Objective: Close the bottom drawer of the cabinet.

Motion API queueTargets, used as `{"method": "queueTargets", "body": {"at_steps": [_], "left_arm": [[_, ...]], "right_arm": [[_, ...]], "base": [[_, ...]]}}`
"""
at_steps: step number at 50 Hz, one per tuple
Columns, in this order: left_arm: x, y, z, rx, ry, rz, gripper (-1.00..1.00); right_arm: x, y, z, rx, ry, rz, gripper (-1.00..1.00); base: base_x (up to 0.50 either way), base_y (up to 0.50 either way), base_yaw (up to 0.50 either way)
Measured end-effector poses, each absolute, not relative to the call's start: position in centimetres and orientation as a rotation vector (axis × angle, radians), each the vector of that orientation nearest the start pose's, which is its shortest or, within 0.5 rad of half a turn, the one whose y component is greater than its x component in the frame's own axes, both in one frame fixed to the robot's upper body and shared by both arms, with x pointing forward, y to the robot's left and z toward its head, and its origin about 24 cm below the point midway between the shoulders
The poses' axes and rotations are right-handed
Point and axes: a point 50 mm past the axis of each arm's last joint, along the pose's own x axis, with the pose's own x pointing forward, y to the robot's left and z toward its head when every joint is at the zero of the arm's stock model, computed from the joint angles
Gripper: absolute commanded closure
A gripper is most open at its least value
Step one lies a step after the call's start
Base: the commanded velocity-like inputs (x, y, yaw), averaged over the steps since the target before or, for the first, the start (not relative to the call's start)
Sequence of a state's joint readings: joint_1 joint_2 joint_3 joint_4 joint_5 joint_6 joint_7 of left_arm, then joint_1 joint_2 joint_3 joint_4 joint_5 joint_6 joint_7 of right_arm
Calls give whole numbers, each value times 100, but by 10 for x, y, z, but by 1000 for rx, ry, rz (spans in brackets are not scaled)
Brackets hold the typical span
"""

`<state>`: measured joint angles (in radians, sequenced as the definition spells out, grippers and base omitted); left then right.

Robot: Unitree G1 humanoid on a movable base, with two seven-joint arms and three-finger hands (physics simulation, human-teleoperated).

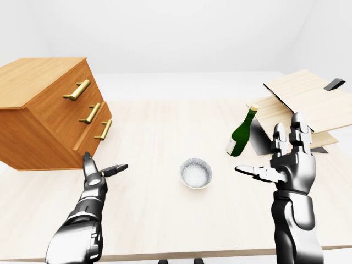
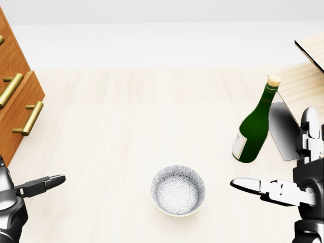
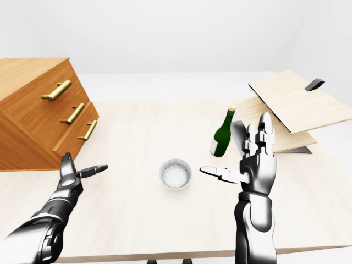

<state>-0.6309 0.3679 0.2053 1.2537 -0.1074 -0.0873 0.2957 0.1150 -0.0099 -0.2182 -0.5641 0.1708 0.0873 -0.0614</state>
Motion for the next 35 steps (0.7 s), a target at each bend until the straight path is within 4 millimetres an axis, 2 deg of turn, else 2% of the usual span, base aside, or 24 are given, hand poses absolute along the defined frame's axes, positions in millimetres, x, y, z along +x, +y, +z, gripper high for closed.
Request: {"method": "queueTargets", "body": {"at_steps": [15, 35], "left_arm": [[309, 298, -4, 108, 456, 671, -100], [308, 294, -3, 71, 439, 777, -100]], "right_arm": [[208, -205, 137, 96, -378, -250, -100], [208, -205, 138, 94, -381, -247, -100]], "base": [[0, 0, 0], [0, 0, 0]]}}
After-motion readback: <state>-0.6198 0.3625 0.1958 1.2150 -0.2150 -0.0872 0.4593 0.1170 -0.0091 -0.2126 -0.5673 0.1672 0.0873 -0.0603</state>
